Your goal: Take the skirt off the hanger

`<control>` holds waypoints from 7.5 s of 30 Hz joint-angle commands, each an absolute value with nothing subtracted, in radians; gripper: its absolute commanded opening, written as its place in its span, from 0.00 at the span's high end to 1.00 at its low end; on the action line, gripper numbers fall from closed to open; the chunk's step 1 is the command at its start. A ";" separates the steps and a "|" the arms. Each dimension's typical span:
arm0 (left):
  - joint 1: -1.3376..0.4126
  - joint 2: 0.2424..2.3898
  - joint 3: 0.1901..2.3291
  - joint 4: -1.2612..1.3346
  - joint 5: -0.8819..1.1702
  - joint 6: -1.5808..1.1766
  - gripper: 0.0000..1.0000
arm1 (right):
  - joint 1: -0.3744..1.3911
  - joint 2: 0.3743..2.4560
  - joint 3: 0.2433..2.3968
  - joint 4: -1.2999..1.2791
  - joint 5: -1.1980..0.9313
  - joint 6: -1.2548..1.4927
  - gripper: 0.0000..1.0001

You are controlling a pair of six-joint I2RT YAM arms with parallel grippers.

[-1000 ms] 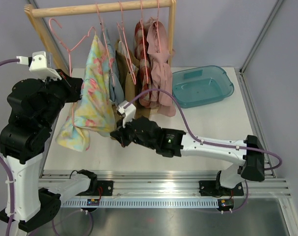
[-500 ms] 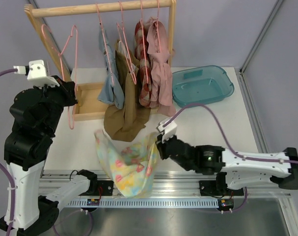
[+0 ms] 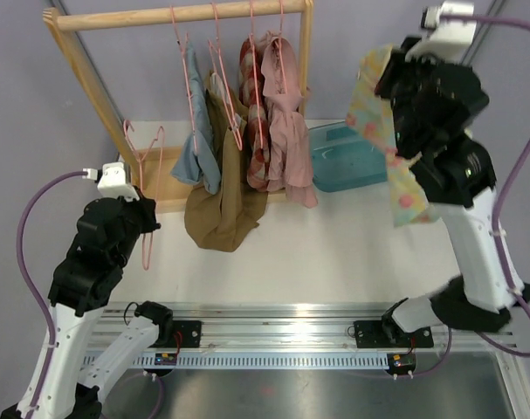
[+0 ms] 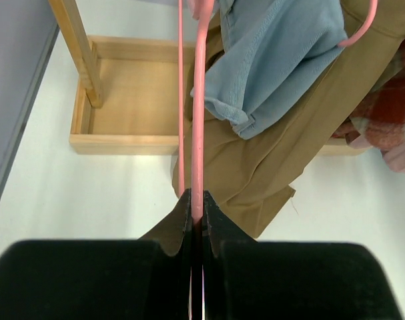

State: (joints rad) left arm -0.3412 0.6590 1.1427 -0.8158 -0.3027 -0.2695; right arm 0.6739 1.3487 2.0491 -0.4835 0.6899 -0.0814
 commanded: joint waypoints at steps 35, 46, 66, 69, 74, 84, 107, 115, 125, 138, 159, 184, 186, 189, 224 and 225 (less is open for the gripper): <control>-0.319 1.277 2.020 -0.835 -0.318 -0.196 1.00 | 0.249 0.968 0.944 -0.264 0.019 0.557 0.01; -0.051 1.678 2.330 -0.842 -0.048 -0.265 1.00 | 0.252 0.689 0.847 -0.413 -0.046 0.522 0.01; 0.048 1.482 2.006 -0.778 0.202 -0.288 0.29 | 0.252 0.634 0.831 -0.471 -0.064 0.488 0.00; 0.032 1.419 2.017 -0.776 0.187 -0.299 0.24 | 0.252 0.632 0.828 -0.474 -0.064 0.485 0.01; -0.029 1.370 2.039 -0.759 0.228 -0.316 0.25 | 0.252 0.630 0.822 -0.477 -0.071 0.489 0.01; -0.187 1.446 2.017 -0.732 0.195 -0.321 0.34 | 0.252 0.621 0.833 -0.502 -0.061 0.488 0.01; -0.238 1.529 1.924 -0.672 0.019 -0.298 1.00 | 0.252 0.607 0.859 -0.529 -0.080 0.436 0.01; -0.247 1.477 2.203 -0.893 -0.100 -0.233 1.00 | 0.262 0.730 0.971 -0.325 -0.369 0.508 0.01; -0.247 1.399 2.338 -0.996 -0.097 -0.206 1.00 | 0.809 1.196 1.547 -0.390 -0.055 0.305 0.01; -0.247 1.345 2.197 -0.917 -0.095 -0.196 1.00 | 1.129 1.750 2.055 -0.388 0.060 0.308 0.00; -0.247 1.318 2.151 -0.651 -0.143 -0.178 1.00 | 1.164 1.835 1.979 -0.226 0.202 0.255 1.00; -0.247 1.102 1.976 -0.683 -0.215 -0.115 1.00 | 1.394 0.864 1.161 -0.215 0.625 0.125 1.00; -0.247 1.060 1.879 -0.678 -0.196 -0.118 1.00 | 1.394 0.805 1.196 -0.236 0.705 -0.011 1.00; -0.248 1.020 1.766 -0.676 -0.147 -0.141 1.00 | 1.393 0.833 1.288 -0.256 0.935 -0.223 1.00; -0.267 0.828 1.402 -0.646 -0.054 -0.238 1.00 | 0.189 1.654 1.720 -0.414 0.183 0.311 0.00; -0.267 0.868 1.448 -0.646 -0.067 -0.230 1.00 | 0.199 1.581 1.636 -0.373 0.170 0.333 0.00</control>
State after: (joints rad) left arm -0.2630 0.8127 1.3441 -0.7177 -0.0456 -0.2440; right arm 0.1688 1.7714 1.8015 -0.4427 0.2825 0.1383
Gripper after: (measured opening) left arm 0.023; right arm 0.927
